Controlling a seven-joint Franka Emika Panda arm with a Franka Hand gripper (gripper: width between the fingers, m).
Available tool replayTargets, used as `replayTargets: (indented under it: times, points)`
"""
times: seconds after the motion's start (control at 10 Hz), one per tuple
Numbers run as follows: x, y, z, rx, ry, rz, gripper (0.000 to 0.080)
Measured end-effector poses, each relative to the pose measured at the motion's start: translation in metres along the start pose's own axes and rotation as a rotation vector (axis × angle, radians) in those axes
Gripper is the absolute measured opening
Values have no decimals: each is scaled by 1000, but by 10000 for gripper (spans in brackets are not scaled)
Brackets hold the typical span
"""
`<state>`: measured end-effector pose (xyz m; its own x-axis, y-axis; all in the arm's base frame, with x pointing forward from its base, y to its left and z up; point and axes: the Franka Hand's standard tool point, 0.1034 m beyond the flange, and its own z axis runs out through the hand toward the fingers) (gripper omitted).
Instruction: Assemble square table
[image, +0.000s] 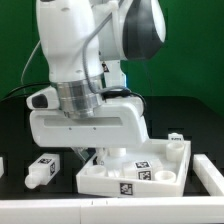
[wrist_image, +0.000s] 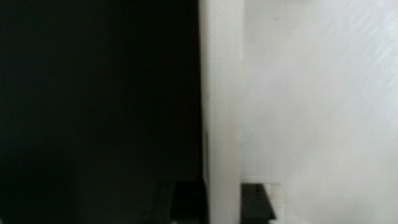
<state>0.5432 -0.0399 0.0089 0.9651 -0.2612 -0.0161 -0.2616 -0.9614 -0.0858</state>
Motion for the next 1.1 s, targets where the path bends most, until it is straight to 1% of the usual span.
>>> replayTargets:
  times: [0.2,0.3,0.4,0.6,0.7,0.9,1.0,1.1]
  points:
    - [10,-17,1,-21,19,-177,54]
    - [10,-16,1,-14,19,-152,54]
    - [10,-15,1,-13,19,-149,54]
    - [10,-15,1,-13,19,-150,54]
    - [13,-17,1,-17,29,-181,54]
    - [25,-26,1,-29,59,-268,54]
    - [31,-28,1,-34,69,-279,54]
    - [33,-27,1,-35,72,-275,54]
